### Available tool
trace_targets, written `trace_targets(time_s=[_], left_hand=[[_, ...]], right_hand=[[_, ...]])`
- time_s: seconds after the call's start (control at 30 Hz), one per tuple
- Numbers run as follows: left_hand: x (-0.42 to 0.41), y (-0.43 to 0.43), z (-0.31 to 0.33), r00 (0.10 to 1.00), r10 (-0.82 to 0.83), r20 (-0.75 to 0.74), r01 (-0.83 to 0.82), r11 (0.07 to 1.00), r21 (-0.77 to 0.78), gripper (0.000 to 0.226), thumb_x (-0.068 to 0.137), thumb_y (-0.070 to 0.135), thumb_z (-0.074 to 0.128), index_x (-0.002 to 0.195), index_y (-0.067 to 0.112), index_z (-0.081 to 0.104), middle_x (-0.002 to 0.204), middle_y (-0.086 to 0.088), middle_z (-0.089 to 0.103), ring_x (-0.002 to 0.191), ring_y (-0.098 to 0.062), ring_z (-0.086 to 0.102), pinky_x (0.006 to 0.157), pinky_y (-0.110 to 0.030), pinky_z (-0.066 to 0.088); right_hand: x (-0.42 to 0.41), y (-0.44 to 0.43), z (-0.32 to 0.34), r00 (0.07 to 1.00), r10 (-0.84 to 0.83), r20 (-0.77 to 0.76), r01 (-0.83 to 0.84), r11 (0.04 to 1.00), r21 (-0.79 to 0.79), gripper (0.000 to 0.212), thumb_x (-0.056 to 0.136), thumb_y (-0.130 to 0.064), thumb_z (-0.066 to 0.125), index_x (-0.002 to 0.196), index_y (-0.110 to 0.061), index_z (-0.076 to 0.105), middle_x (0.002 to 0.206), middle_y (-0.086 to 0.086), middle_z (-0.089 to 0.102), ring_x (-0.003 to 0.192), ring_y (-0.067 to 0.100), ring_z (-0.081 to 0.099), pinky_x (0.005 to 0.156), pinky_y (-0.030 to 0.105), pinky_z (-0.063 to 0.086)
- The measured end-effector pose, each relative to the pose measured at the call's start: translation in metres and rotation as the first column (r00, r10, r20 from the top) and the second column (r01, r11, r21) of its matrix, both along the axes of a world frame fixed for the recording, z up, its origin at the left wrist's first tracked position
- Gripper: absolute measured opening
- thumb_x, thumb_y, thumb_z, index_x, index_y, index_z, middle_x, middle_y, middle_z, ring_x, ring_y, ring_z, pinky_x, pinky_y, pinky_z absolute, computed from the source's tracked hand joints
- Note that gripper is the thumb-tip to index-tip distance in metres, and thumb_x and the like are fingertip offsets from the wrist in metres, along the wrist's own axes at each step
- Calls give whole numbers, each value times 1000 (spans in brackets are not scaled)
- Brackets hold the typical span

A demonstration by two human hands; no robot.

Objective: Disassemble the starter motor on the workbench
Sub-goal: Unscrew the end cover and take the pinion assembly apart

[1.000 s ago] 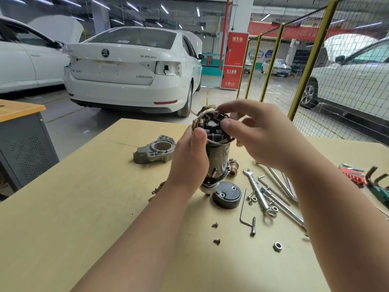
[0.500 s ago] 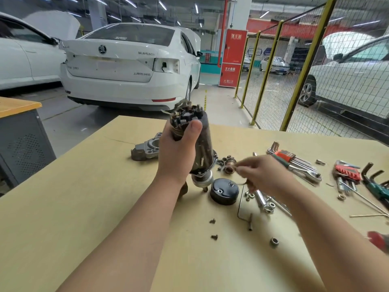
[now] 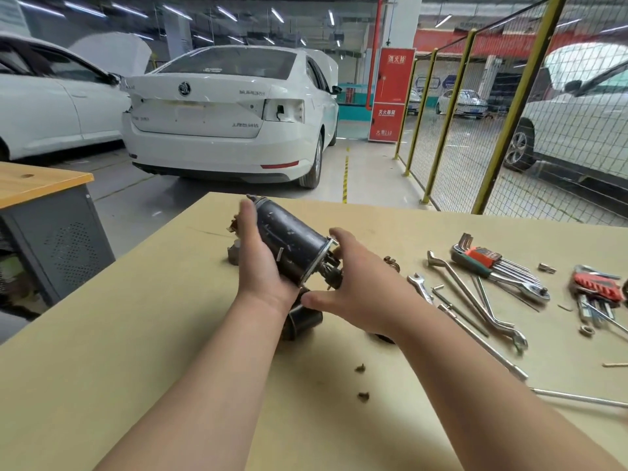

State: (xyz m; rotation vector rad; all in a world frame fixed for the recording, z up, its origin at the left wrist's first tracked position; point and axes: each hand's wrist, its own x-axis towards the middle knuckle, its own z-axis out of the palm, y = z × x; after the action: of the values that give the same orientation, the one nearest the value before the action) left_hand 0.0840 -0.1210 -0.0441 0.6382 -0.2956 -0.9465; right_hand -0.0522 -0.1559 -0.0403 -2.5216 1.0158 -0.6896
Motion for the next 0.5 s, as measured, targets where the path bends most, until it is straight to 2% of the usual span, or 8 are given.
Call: trace_targets(time_s=[0.07,0.17,0.27,0.33,0.37,0.43,0.5], left_hand=[[-4,-1,-1,999,-12,41,12,1000,8,59,69,62,67,103,14,64,75,-6,70,67,-22,71,60,-37,56],[-8,-4,1,999,18,27,-19,1000,15,42,80,54,63,97,15,63,77,-6,65,69,-21,67,63,-37,57],[-6,-5,3,999,48,-17,-47,999,6,48,83,56,59,103,13,62,93,-12,63,82,-28,65,81,-47,57],[-4,-5,6,997,63,-34,-63,998,-9,54,83,58,57,110,11,61,100,-15,59,89,-31,62,92,-54,49],[-3,-4,6,997,62,-54,-63,998,-14,59,83,58,56,117,9,60,102,-16,57,91,-32,61,93,-55,48],[0,-2,8,995,40,-87,-43,999,-23,70,84,58,55,129,5,53,106,-17,54,94,-34,60,85,-55,53],[0,-1,8,995,-13,-100,10,1000,-28,69,83,59,55,128,6,53,106,-17,53,92,-36,60,73,-51,56]], right_hand=[[-2,-1,-4,1000,-22,6,22,999,42,91,70,-48,69,142,-38,15,125,-7,58,83,11,52,61,21,37],[-7,1,-4,999,-31,36,29,999,42,77,78,-37,63,141,-40,19,116,-7,63,81,14,55,64,25,43],[-5,9,2,997,-68,23,68,997,-27,70,80,-37,59,139,-36,22,110,-5,64,79,19,55,64,29,45],[-3,18,7,993,-113,-18,110,987,-119,60,81,-37,57,134,-29,29,89,-7,61,69,19,48,54,28,39],[-1,21,10,991,-128,-42,120,982,-147,50,82,-38,56,125,-25,35,77,-9,53,63,17,44,49,27,34],[1,28,15,984,-153,-92,137,978,-155,28,84,-39,53,100,-20,41,68,-7,43,56,13,40,44,26,27],[1,31,17,980,-159,-117,142,980,-135,25,83,-39,52,90,-20,39,68,-5,43,55,11,40,43,25,26]])
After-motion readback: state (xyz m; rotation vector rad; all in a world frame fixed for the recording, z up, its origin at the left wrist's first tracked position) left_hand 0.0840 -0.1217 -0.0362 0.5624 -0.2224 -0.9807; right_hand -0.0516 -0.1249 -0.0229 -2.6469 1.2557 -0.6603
